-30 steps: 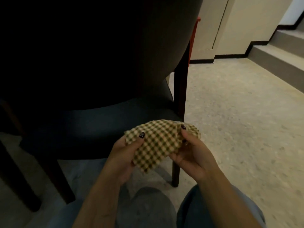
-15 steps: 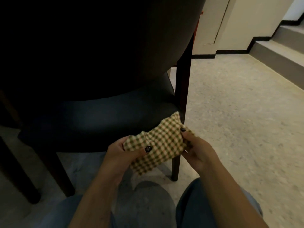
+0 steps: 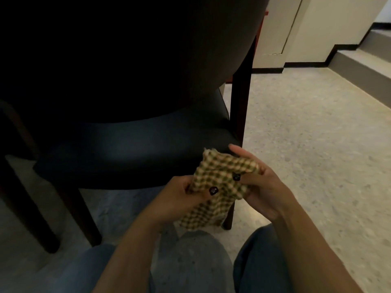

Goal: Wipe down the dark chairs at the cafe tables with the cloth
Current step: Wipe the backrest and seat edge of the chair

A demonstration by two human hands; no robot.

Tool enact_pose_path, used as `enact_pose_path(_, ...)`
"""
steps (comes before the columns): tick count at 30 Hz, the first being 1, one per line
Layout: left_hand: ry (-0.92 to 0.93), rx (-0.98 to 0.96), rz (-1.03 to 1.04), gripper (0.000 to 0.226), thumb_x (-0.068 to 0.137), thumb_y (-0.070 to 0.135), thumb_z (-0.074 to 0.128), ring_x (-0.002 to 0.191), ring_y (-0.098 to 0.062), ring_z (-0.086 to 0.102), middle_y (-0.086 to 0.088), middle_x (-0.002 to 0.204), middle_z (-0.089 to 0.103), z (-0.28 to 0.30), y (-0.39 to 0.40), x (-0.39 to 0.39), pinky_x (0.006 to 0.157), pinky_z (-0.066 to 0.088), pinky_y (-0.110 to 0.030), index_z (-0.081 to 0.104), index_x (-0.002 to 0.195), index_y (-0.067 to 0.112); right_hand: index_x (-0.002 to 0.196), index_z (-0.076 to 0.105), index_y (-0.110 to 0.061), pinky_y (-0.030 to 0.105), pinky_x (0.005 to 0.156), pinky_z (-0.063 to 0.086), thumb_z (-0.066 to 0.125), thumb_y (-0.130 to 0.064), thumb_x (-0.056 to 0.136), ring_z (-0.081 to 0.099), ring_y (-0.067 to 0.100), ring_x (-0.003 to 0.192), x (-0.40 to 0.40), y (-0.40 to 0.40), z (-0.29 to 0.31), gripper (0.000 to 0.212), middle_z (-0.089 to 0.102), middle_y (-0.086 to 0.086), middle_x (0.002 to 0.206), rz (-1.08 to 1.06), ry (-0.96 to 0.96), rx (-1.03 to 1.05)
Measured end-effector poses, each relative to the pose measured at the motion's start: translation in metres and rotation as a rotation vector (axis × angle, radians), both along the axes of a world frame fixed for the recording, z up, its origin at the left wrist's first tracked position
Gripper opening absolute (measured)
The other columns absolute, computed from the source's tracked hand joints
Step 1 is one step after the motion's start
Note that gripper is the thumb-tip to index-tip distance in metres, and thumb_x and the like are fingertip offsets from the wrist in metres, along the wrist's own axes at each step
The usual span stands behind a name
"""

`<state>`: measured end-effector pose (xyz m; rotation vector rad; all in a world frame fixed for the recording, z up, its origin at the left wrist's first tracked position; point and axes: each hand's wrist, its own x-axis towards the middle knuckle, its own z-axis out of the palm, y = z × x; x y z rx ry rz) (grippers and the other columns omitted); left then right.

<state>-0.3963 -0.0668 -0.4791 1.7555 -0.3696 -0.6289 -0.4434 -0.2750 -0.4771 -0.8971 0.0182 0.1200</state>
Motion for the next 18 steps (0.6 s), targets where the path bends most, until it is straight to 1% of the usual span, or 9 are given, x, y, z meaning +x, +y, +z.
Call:
enact_pose_path(2, 0.028, -0.05, 0.056, 0.012, 0.073, 0.039, 0.076, 0.083, 0.002, 0.07, 0.017, 0.088, 0.075, 0.005, -0.009, -0.002, 0.061, 0.05, -0.008, 0.075, 0.083, 0.032, 0.128, 0.057, -0.013, 0.035, 0.079, 0.056, 0.072, -0.005, 0.068, 0.062, 0.026, 0.112, -0.001, -0.001, 0.0, 0.063, 0.064, 0.012, 0.124, -0.081, 0.094, -0.046)
enact_pose_path(4, 0.057, -0.099, 0.11, 0.014, 0.065, 0.044, 0.077, 0.081, 0.0, 0.07, 0.014, 0.086, 0.075, 0.007, -0.014, -0.004, 0.06, 0.05, -0.01, 0.077, 0.074, 0.033, 0.12, 0.062, -0.012, 0.031, 0.075, 0.057, 0.084, -0.022, 0.065, 0.066, 0.023, 0.105, -0.002, 0.0, -0.002, 0.06, 0.068, 0.009, 0.117, -0.106, 0.208, -0.142)
enact_pose_path(6, 0.074, -0.141, 0.156, 0.018, 0.059, 0.047, 0.078, 0.08, -0.002, 0.071, 0.012, 0.086, 0.076, 0.009, -0.018, -0.006, 0.059, 0.051, -0.012, 0.077, 0.074, 0.038, 0.104, 0.072, -0.011, 0.029, 0.076, 0.057, 0.082, -0.029, 0.065, 0.068, 0.023, 0.102, -0.004, 0.001, -0.007, 0.045, 0.071, 0.009, 0.11, -0.084, 0.233, -0.296)
enact_pose_path(8, 0.064, -0.167, 0.219, 0.022, 0.055, 0.048, 0.078, 0.077, -0.002, 0.071, 0.011, 0.084, 0.076, 0.009, -0.021, -0.007, 0.057, 0.051, -0.012, 0.077, 0.074, 0.036, 0.098, 0.075, -0.012, 0.028, 0.078, 0.057, 0.075, -0.028, 0.071, 0.068, 0.024, 0.101, -0.005, 0.001, -0.009, 0.031, 0.072, 0.011, 0.107, -0.142, 0.211, -0.381)
enact_pose_path(10, 0.054, -0.171, 0.263, 0.028, 0.056, 0.05, 0.078, 0.077, -0.003, 0.071, 0.009, 0.084, 0.076, 0.008, -0.024, -0.009, 0.056, 0.051, -0.013, 0.078, 0.076, 0.031, 0.102, 0.073, -0.01, 0.027, 0.077, 0.056, 0.069, -0.026, 0.078, 0.067, 0.024, 0.103, -0.005, -0.004, -0.008, 0.03, 0.07, 0.012, 0.11, -0.175, 0.165, -0.292)
enact_pose_path(13, 0.09, -0.186, 0.309, 0.041, 0.059, 0.056, 0.075, 0.084, -0.003, 0.071, 0.011, 0.091, 0.076, 0.01, -0.031, -0.009, 0.064, 0.054, -0.019, 0.076, 0.089, 0.028, 0.109, 0.071, -0.012, 0.03, 0.077, 0.055, 0.072, -0.032, 0.079, 0.067, 0.022, 0.104, -0.009, -0.01, -0.006, 0.037, 0.069, 0.009, 0.114, -0.075, 0.166, -0.183)
enact_pose_path(15, 0.109, -0.176, 0.332, 0.03, 0.068, 0.053, 0.074, 0.084, -0.001, 0.07, 0.015, 0.092, 0.075, 0.012, -0.034, -0.006, 0.064, 0.054, -0.018, 0.073, 0.092, 0.033, 0.107, 0.071, -0.017, 0.03, 0.076, 0.056, 0.073, -0.031, 0.079, 0.068, 0.021, 0.102, -0.012, -0.007, -0.01, 0.031, 0.071, 0.005, 0.11, -0.028, 0.205, -0.363)
enact_pose_path(17, 0.097, -0.123, 0.27, 0.013, 0.083, 0.034, 0.072, 0.088, -0.001, 0.07, 0.015, 0.095, 0.074, 0.015, -0.034, -0.002, 0.07, 0.054, -0.02, 0.071, 0.096, 0.036, 0.097, 0.074, -0.024, 0.029, 0.074, 0.057, 0.069, -0.026, 0.084, 0.07, 0.018, 0.095, -0.013, -0.005, -0.012, 0.014, 0.074, 0.0, 0.1, -0.09, 0.219, -0.603)
enact_pose_path(18, 0.088, -0.087, 0.211, 0.018, 0.087, 0.023, 0.069, 0.092, -0.004, 0.07, 0.013, 0.098, 0.074, 0.017, -0.034, 0.0, 0.074, 0.054, -0.022, 0.069, 0.101, 0.035, 0.094, 0.075, -0.025, 0.031, 0.075, 0.056, 0.067, -0.025, 0.086, 0.07, 0.017, 0.094, -0.013, -0.006, -0.012, 0.011, 0.074, -0.001, 0.098, -0.133, 0.23, -0.647)
